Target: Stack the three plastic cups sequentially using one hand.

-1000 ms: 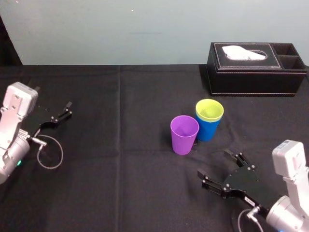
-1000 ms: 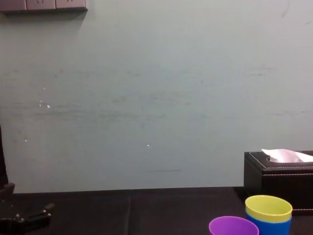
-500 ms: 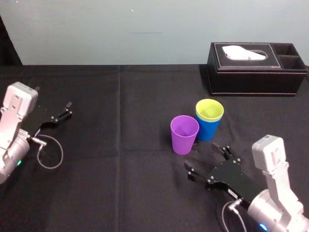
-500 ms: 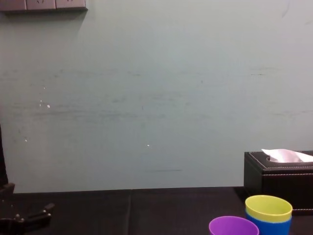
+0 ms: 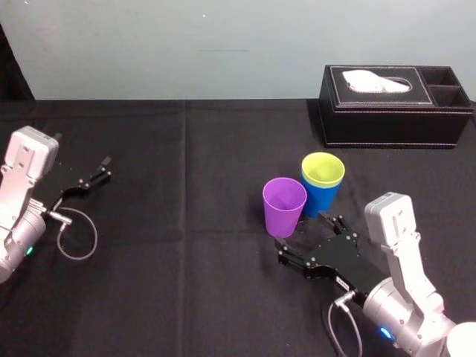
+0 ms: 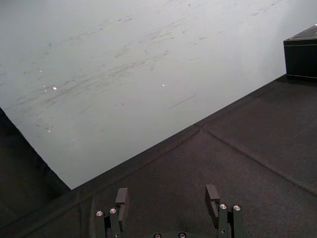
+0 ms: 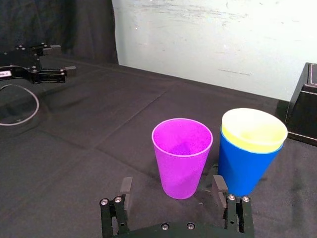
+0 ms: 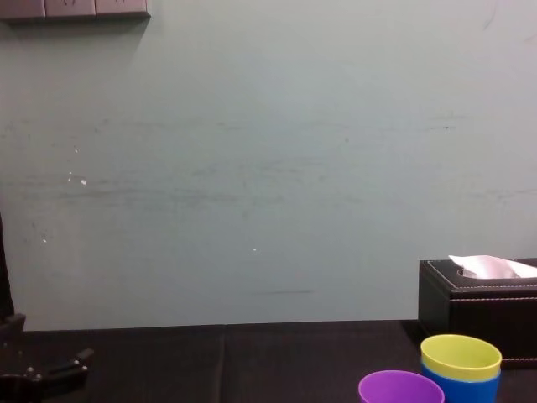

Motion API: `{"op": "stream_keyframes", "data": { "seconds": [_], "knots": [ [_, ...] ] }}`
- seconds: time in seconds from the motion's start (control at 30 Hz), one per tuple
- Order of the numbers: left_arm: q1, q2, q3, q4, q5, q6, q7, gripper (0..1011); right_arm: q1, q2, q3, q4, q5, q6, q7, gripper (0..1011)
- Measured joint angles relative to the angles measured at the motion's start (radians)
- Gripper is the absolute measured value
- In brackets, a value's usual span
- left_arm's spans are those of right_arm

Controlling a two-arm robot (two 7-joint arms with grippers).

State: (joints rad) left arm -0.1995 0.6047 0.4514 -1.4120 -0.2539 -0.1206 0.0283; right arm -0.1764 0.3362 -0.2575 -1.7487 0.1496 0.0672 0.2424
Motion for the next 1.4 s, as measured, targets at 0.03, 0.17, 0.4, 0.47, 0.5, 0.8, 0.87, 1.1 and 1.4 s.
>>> {"op": "stream_keyframes", "data": {
  "seconds": [0.03,0.17,0.4,0.47,0.5,0.8,0.87,1.1,1.4],
  "knots": [
    [0.000,0.000,0.000,0.000,0.000,0.000,0.000,1011,0.002,-0.003,0.000,0.002,-0.002,0.001,-0.001,1003],
    [0.000,0.000,0.000,0.000,0.000,0.000,0.000,1011,0.014,-0.019,-0.003,0.012,-0.015,0.009,-0.006,1003],
    [0.000,0.000,0.000,0.000,0.000,0.000,0.000,1011,0.032,-0.040,-0.006,0.029,-0.030,0.024,-0.011,1003],
    [0.000,0.000,0.000,0.000,0.000,0.000,0.000,1011,0.039,-0.046,-0.007,0.035,-0.033,0.029,-0.011,1003],
    [0.000,0.000,0.000,0.000,0.000,0.000,0.000,1011,0.041,-0.048,-0.007,0.038,-0.034,0.030,-0.012,1003],
    [0.000,0.000,0.000,0.000,0.000,0.000,0.000,1011,0.063,-0.070,-0.004,0.063,-0.044,0.038,-0.018,1003],
    [0.000,0.000,0.000,0.000,0.000,0.000,0.000,1011,0.066,-0.072,-0.004,0.066,-0.046,0.038,-0.017,1003],
    [0.000,0.000,0.000,0.000,0.000,0.000,0.000,1012,0.090,-0.086,-0.011,0.091,-0.054,0.033,-0.015,1003],
    [0.000,0.000,0.000,0.000,0.000,0.000,0.000,1011,0.117,-0.103,-0.021,0.123,-0.070,0.024,-0.016,1003]
  ]
}}
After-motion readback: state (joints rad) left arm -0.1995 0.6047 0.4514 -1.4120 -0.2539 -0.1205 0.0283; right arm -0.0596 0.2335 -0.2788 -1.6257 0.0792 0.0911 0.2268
